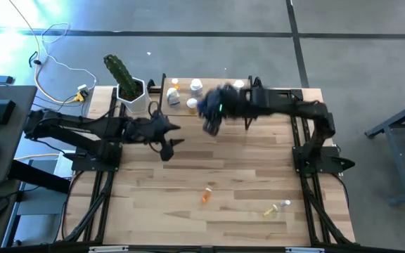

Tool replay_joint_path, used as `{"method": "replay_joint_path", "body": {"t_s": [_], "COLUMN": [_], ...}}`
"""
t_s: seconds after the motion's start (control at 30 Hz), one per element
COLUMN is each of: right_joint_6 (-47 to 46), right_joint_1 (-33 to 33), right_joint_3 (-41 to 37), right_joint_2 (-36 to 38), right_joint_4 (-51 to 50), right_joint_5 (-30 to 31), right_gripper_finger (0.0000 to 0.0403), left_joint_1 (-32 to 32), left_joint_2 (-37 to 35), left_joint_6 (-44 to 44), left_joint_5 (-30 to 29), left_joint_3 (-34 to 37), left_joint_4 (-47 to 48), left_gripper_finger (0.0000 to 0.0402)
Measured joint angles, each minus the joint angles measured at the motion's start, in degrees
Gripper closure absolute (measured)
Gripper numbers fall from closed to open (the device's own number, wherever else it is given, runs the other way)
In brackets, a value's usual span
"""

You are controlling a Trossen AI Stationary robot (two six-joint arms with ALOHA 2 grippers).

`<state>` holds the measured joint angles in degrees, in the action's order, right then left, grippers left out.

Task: Pick and place medicine bottles onto shelf by color
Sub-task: Put the blue pill bottle on the shelf

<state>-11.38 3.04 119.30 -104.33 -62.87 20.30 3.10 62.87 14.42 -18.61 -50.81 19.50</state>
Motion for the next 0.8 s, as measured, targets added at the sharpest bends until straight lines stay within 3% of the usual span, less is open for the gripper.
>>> {"method": "replay_joint_path", "body": {"t_s": [0.33,0.6,0.8], "right_joint_6": [18.45,24.08,28.41], "right_joint_1": [20.59,36.36,42.57], "right_joint_3": [9.47,8.66,8.55], "right_joint_2": [0.07,-0.1,-2.47], "right_joint_4": [0.11,2.4,7.41], "right_joint_5": [-10.72,-19.05,-21.91], "right_gripper_finger": [0.0238,0.0238,0.0238], "left_joint_1": [10.66,15.48,18.27], "left_joint_2": [-1.22,-1.2,-1.18], "left_joint_6": [-1.14,-1.13,-1.08], "left_joint_5": [0.15,-0.24,-1.3], "left_joint_3": [0.0,0.0,0.0], "left_joint_4": [-0.95,-4.26,-6.08], "left_gripper_finger": [0.0161,0.0161,0.0161]}}
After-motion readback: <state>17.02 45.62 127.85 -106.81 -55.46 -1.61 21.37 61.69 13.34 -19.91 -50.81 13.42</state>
